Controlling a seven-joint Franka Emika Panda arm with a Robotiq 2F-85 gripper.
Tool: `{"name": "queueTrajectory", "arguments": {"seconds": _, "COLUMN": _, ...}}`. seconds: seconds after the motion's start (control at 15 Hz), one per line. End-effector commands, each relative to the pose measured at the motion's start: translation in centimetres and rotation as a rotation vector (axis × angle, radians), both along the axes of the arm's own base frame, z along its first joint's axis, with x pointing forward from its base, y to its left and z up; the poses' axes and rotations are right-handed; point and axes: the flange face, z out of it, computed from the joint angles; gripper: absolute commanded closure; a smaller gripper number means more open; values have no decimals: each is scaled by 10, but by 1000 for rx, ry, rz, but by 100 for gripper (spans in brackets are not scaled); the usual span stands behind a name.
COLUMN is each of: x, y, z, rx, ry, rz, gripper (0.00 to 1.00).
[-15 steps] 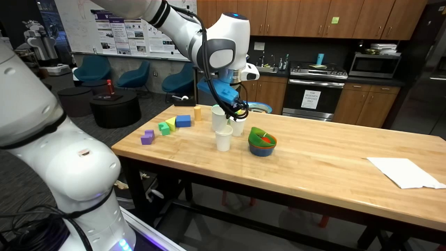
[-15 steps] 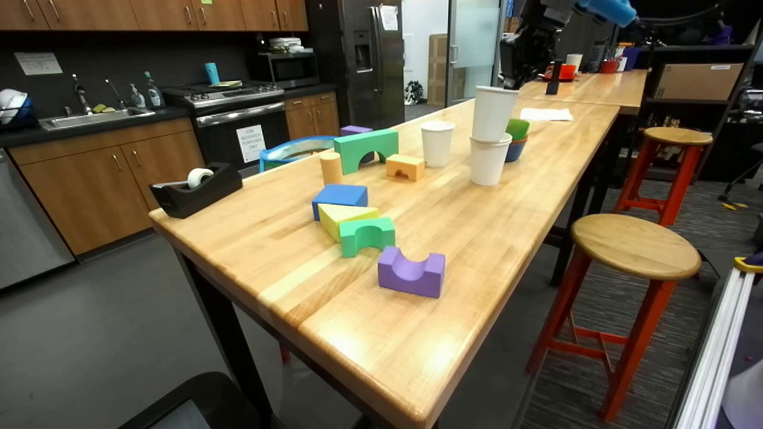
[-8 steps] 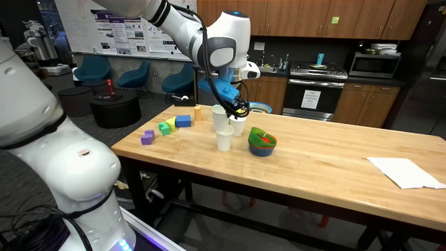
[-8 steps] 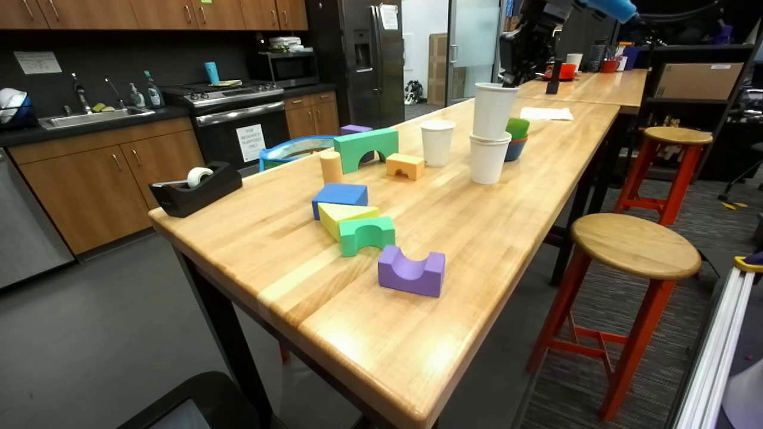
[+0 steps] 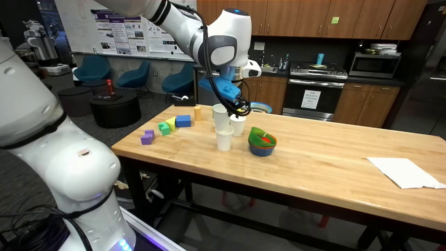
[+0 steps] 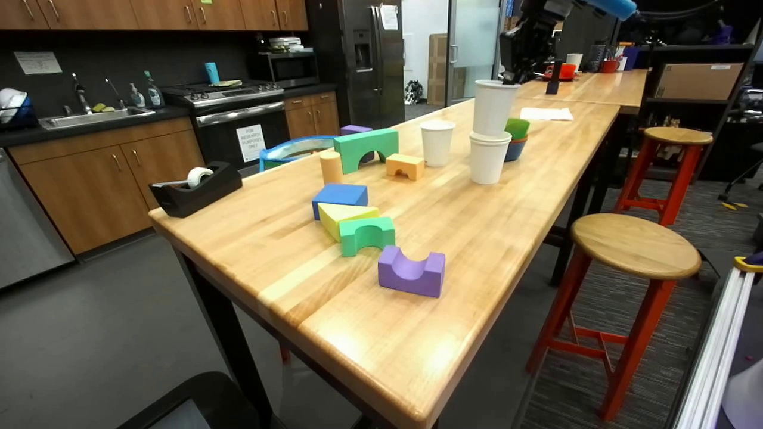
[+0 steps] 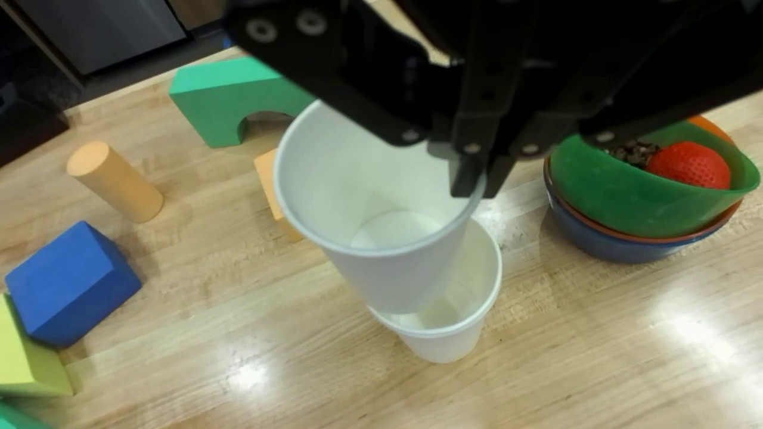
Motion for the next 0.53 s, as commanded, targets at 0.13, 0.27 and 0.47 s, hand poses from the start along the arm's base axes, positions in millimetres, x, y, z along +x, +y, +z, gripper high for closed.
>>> {"name": "queueTrajectory", "arguments": {"seconds": 0.13, "x": 1, "y": -11, "z": 0, "rx": 11, "ry": -9, "rz": -9, "gripper": 99}}
{"name": "queueTrajectory", "arguments": {"seconds": 0.27, "x": 1, "y": -12, "z": -2, "rx": 12, "ry": -5, "rz": -13, "gripper": 99}}
{"name": "queueTrajectory", "arguments": {"seconds": 0.47, "x": 4, "y": -13, "z": -6, "rx": 16, "ry": 0, "rz": -14, "gripper": 99}}
